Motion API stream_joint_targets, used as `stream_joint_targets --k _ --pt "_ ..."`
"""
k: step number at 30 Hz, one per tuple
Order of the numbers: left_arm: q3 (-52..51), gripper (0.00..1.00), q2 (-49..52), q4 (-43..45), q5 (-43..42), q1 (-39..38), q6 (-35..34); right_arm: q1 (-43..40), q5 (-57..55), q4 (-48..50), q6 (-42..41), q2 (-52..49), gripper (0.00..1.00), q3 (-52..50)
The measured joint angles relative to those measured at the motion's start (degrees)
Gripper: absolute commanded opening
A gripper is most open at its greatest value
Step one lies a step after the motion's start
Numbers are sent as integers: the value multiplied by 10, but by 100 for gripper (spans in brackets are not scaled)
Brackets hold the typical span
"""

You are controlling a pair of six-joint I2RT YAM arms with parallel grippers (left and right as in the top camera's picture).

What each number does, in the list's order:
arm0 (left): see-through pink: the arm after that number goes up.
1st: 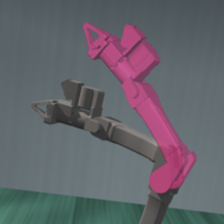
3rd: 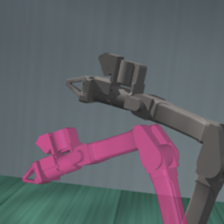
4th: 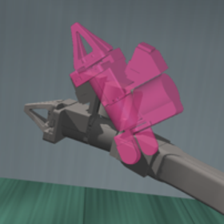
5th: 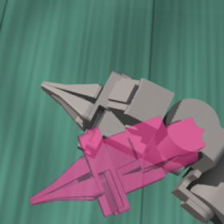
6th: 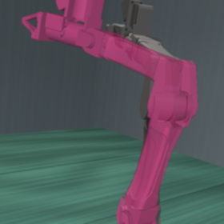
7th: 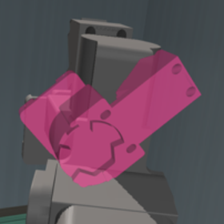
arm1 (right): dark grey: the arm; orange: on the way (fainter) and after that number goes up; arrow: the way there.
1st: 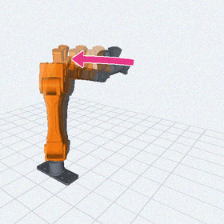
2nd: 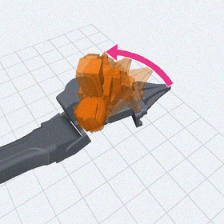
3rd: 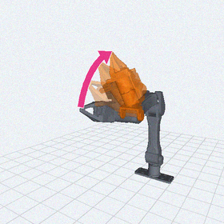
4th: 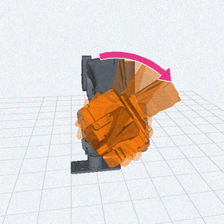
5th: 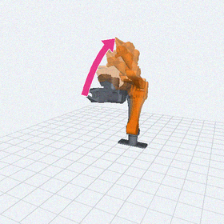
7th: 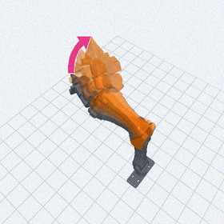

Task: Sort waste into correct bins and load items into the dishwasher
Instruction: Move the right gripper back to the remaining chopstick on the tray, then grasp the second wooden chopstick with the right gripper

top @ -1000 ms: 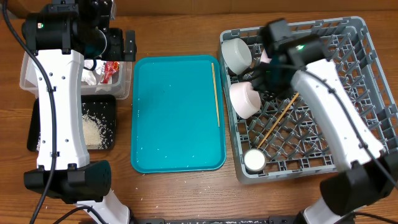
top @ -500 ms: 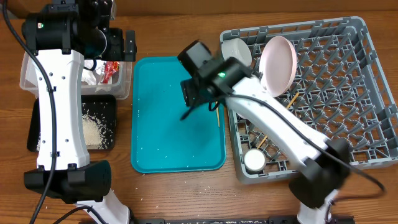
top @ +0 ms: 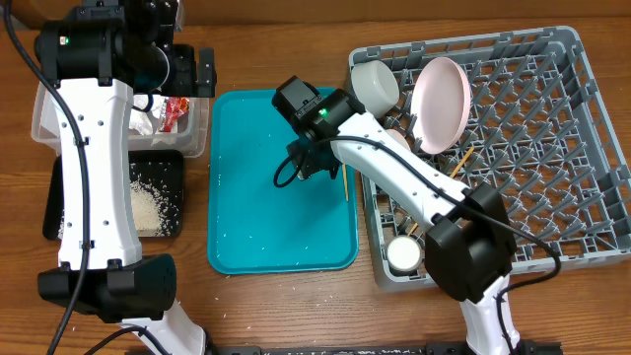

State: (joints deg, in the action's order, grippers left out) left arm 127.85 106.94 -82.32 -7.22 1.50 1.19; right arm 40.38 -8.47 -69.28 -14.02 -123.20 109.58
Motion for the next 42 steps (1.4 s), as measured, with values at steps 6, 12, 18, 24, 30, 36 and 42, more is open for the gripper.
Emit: stream_joint_targets --k 6,12,18,24,30,36,42 --pt "0 100 0 0 0 0 0 -14 -10 1 8 -40 74 0" --pt "0 100 0 0 0 0 0 -18 -14 12 57 -83 74 0" --pt "0 100 0 0 0 0 0 -20 11 25 74 -97 74 0" --pt "0 100 0 0 0 0 0 -25 36 26 70 -97 74 0" --pt "0 100 0 0 0 0 0 -42 42 27 67 -99 74 0" --pt "0 100 0 0 0 0 0 -47 53 31 67 -112 73 4" --pt "0 100 0 0 0 0 0 -46 57 17 66 -118 47 9"
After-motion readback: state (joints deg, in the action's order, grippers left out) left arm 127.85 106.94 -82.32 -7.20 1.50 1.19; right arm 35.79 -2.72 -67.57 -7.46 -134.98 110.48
